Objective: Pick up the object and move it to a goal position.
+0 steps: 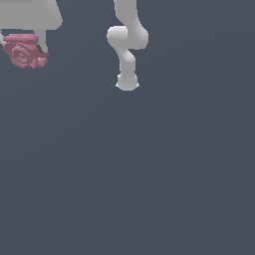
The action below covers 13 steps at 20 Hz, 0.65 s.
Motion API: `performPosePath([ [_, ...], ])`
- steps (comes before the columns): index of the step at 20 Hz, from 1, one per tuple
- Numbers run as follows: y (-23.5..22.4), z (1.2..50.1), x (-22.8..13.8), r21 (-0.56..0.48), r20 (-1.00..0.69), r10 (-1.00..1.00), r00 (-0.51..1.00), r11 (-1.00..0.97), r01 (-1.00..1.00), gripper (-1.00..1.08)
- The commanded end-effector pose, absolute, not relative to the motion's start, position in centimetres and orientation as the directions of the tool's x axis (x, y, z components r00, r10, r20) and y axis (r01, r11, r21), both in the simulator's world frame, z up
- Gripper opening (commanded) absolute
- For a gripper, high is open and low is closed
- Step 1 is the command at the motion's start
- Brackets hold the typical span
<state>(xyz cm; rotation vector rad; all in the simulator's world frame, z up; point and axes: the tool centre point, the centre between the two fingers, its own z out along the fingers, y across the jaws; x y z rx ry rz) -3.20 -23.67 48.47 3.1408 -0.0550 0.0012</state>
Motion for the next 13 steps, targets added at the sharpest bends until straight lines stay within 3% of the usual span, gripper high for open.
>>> performPosePath([
  [1, -24.0, 49.3, -3.1, 0.000, 0.000, -0.035, 0.999, -0.999, -0.035, -1.00],
  [13, -24.5, 50.8, -3.0, 0.000, 0.000, -0.035, 0.999, -0.999, -0.035, -1.00],
])
